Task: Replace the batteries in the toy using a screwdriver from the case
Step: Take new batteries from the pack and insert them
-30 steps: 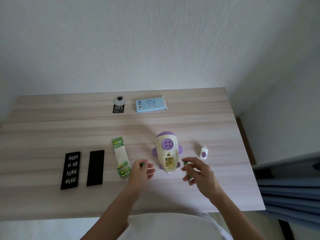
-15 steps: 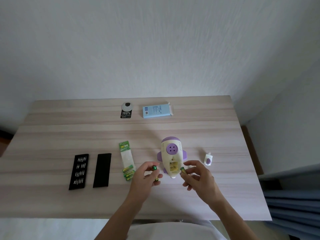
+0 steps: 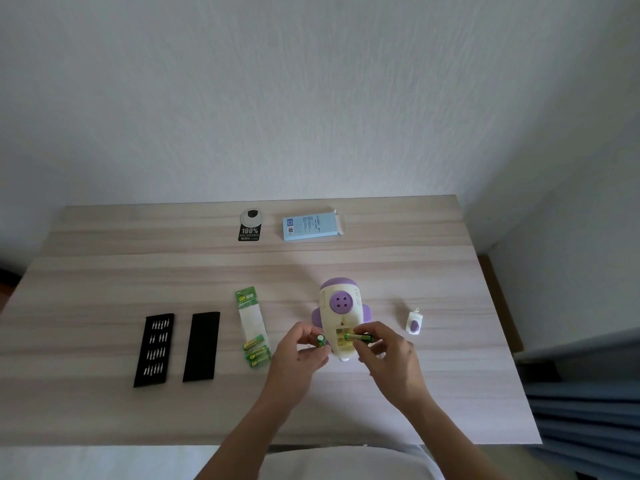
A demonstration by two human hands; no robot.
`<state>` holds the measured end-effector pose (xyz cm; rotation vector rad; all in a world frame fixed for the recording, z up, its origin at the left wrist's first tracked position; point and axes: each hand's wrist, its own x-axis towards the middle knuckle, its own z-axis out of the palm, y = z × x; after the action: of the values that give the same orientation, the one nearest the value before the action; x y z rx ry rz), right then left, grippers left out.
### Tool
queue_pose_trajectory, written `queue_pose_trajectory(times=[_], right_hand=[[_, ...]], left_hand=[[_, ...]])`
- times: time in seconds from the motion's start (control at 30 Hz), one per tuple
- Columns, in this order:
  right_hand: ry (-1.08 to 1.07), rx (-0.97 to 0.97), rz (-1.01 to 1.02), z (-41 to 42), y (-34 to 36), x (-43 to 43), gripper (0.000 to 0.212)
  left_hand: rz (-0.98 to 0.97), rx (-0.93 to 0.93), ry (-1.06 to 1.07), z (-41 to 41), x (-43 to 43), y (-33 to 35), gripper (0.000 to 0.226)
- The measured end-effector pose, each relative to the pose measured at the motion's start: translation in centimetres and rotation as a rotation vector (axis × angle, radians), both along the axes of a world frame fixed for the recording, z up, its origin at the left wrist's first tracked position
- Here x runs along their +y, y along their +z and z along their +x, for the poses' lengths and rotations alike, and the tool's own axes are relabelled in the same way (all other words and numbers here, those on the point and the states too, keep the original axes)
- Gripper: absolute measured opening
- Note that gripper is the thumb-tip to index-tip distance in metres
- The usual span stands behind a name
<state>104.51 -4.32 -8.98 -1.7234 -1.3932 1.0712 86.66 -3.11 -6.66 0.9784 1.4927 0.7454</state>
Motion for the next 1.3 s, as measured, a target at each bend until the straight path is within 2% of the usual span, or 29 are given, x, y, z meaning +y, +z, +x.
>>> queue_pose_trajectory(times=[0.13, 0.23, 0.4, 0.5, 0.93, 1.03, 1.13, 1.3], right_hand=[[-0.017, -0.115, 0.012, -0.2, -0.6, 0.0, 0.014], [-0.018, -0.211, 0.011, -0.3, -0.6, 0.0, 0.014], [-0.029, -0.319, 0.078, -0.4, -0.8, -0.1, 0.014], [-0.024, -0.352, 0.122, -0.6, -1.0, -0.1, 0.015], [0.036, -0.477, 0.248, -1.3, -2.0, 0.2, 0.010], [0.047, -0.509, 0.256, -1.4, -2.1, 0.3, 0.016], [0.062, -0.572, 0.291, -1.3, -1.8, 0.6, 0.006], [0.077, -0.612, 0.287, -1.2, -1.7, 1.2, 0.008]], left_hand=[[0.033, 0.070, -0.026, -0.3, 0.2, -0.6, 0.017], [0.109, 0.197, -0.072, -0.5, 0.3, -1.0, 0.015], [0.197, 0.256, -0.074, 0.1, 0.7, -1.2, 0.017], [0.263, 0.270, -0.088, 0.6, 1.0, -1.3, 0.027], [0.540, 0.431, -0.216, 1.8, 1.4, -2.9, 0.024], [0.559, 0.454, -0.249, 1.7, 1.5, -3.6, 0.022], [0.595, 0.466, -0.283, 1.7, 1.7, -3.8, 0.021], [0.610, 0.470, -0.339, 1.3, 1.9, -4.4, 0.022]])
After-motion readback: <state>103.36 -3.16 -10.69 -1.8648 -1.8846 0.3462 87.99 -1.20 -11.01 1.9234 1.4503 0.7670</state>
